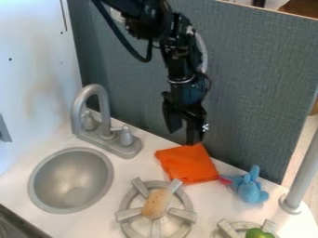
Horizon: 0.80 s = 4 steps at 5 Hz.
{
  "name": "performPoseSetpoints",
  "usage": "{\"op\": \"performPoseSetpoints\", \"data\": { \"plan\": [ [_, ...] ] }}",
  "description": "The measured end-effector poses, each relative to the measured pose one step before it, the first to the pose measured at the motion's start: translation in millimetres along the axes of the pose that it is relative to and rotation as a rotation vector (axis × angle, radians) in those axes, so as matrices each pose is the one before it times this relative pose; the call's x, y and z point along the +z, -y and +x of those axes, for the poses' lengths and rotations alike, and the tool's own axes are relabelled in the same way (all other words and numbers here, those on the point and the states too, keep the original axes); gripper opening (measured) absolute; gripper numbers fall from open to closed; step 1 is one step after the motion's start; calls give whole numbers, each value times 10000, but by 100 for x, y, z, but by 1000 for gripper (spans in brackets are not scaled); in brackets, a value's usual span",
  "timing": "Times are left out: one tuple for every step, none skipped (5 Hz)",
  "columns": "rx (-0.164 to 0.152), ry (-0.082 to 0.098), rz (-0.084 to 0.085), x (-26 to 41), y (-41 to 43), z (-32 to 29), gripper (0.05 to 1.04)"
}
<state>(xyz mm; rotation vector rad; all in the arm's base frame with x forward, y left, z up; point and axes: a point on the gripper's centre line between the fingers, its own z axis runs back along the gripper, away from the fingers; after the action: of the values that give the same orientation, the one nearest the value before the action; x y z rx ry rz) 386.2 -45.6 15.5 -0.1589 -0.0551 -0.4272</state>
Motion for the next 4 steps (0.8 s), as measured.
{"op": "performPoseSetpoints", "data": {
  "plan": [
    [40,-435,-177,-1591,-22,-644,1001],
    [-941,-728,-787,-1005,1394,297,1001],
    [-1019,-225,29,-555,2835,992,1001],
    [-819,-320,-31,-562,2446,679,1001]
  ]
}}
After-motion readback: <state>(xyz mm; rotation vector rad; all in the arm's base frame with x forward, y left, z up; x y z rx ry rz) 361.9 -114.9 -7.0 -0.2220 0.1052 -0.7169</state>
